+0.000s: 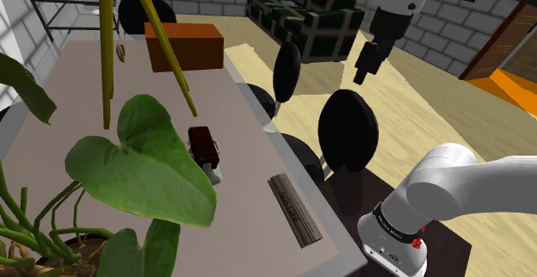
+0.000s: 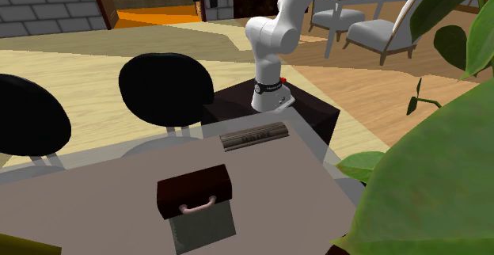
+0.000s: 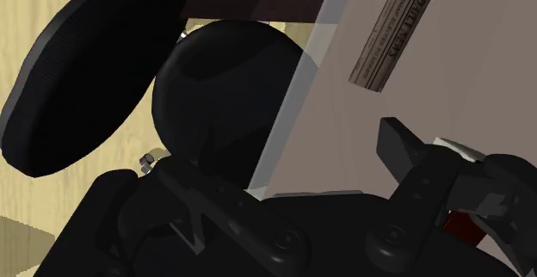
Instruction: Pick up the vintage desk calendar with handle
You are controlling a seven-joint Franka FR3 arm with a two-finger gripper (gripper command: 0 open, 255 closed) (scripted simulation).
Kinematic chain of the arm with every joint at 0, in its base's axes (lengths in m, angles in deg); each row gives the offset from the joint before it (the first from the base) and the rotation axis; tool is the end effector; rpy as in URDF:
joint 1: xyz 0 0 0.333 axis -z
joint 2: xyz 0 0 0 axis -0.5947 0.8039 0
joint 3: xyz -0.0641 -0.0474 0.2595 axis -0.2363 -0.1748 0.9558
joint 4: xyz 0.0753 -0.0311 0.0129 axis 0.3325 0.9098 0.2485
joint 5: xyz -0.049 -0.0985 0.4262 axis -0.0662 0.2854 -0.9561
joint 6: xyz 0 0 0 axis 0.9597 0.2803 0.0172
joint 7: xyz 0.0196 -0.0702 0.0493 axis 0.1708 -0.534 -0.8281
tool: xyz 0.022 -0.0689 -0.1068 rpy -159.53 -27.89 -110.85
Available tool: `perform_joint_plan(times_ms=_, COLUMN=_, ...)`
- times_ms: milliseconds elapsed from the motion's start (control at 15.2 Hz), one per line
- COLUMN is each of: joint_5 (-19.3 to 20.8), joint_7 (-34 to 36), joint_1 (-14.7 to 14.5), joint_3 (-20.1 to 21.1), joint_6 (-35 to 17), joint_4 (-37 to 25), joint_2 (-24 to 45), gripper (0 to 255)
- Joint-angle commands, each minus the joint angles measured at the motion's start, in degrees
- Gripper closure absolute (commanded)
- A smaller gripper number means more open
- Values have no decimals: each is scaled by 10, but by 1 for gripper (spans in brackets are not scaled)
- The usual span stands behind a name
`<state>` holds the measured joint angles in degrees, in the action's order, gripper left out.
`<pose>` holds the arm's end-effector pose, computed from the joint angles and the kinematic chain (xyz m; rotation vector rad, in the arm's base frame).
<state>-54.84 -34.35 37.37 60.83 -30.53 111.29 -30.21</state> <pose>0.3603 0.0179 0.5850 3.1035 0.1048 -0.0261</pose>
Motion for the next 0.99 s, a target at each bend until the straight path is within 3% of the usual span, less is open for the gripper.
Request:
perform_joint_plan(times_ms=0, joint_5=0, joint_7=0, joint_1=0, joint_3=0, joint_6=0, joint_4=0, joint_2=0, gripper=0)
perform_joint_plan(times_ms=924, joint_5=-131, joint_7=205, joint_1=-17, joint_3=152, joint_6=-183, joint_4=65, joint_2=104, gripper=0)
